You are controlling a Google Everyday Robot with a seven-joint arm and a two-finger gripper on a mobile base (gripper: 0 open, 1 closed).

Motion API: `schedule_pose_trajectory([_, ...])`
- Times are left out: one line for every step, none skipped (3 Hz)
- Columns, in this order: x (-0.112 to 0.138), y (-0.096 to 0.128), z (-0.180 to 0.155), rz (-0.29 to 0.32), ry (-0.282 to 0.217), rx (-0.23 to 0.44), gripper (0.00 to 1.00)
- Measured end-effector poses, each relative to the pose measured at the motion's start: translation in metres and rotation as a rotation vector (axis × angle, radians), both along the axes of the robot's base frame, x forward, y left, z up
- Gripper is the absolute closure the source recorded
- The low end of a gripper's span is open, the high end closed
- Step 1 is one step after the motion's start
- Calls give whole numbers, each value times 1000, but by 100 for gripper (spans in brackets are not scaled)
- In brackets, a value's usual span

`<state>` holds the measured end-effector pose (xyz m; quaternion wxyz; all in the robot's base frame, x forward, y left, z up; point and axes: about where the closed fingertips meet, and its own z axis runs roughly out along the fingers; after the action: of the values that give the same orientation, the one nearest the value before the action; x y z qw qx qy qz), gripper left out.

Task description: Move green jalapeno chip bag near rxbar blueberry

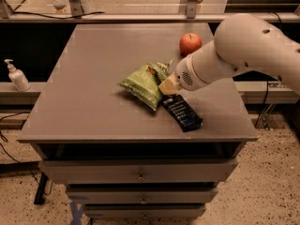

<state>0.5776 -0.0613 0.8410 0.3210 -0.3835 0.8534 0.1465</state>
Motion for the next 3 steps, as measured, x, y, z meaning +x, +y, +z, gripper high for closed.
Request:
schedule_pose_trajectory([-1,-3,-2,-7,5,-4,38])
schedule_pose_trajectory([0,-3,-1,-5,3,-7,14])
schedule_pose_trajectory([2,-1,1,2,-2,-10,0])
